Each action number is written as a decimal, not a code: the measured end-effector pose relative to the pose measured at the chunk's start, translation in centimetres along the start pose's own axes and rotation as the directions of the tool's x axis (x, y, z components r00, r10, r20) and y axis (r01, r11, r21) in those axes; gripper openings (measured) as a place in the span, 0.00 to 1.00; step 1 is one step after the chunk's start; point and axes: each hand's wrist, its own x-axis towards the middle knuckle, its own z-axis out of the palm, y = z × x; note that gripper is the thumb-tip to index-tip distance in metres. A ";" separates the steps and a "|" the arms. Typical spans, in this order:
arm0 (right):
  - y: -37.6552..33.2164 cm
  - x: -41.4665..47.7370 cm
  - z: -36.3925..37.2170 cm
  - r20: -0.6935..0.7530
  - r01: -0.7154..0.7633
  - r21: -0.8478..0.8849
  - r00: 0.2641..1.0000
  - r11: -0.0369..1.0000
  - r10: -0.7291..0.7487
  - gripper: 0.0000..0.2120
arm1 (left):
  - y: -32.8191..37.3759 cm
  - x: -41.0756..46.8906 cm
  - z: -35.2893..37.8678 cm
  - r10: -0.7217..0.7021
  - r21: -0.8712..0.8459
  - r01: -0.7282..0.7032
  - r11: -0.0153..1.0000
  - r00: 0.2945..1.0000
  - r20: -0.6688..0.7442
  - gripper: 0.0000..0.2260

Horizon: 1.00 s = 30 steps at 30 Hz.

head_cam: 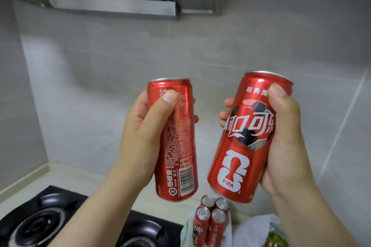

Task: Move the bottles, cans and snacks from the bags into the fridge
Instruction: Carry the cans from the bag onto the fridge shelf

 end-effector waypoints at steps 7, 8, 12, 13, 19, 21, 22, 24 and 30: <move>0.4 0.7 0.4 0.146 -0.041 0.021 0.989 0.999 0.038 0.22 | 2.3 -1.8 -0.3 -0.046 0.066 0.055 0.996 0.991 -0.127 0.25; 0.4 0.7 0.9 0.171 -0.051 0.022 0.984 0.998 0.046 0.22 | 2.8 -2.2 -0.7 -0.044 0.092 0.057 0.994 0.989 -0.141 0.26; 0.5 0.3 4.2 0.264 -0.058 0.034 0.963 0.998 0.046 0.23 | 5.5 -3.3 -2.8 0.006 0.171 0.030 0.985 0.978 -0.207 0.30; 0.6 0.1 5.2 0.290 -0.062 0.048 0.956 0.997 0.045 0.23 | 6.3 -3.7 -3.4 0.016 0.184 0.026 0.983 0.974 -0.224 0.31; 0.9 -1.5 13.1 0.412 -0.073 0.125 0.911 0.989 0.015 0.22 | 11.5 -6.8 -8.6 0.081 0.281 0.015 0.959 0.941 -0.328 0.31; 0.9 -2.4 16.3 0.449 -0.078 0.148 0.894 0.986 0.003 0.23 | 13.7 -8.1 -10.7 0.107 0.313 0.010 0.950 0.929 -0.355 0.32; 0.8 -2.9 17.8 0.463 -0.078 0.158 0.886 0.984 -0.004 0.23 | 14.8 -8.7 -11.6 0.117 0.327 0.012 0.945 0.921 -0.371 0.33; 0.6 -4.1 21.5 0.513 -0.092 0.194 0.858 0.977 -0.021 0.25 | 17.6 -10.5 -13.8 0.154 0.359 -0.001 0.934 0.903 -0.400 0.33; 0.2 -8.6 30.9 0.617 -0.143 0.299 0.783 0.943 -0.077 0.27 | 24.7 -15.9 -19.3 0.241 0.460 0.009 0.888 0.842 -0.482 0.33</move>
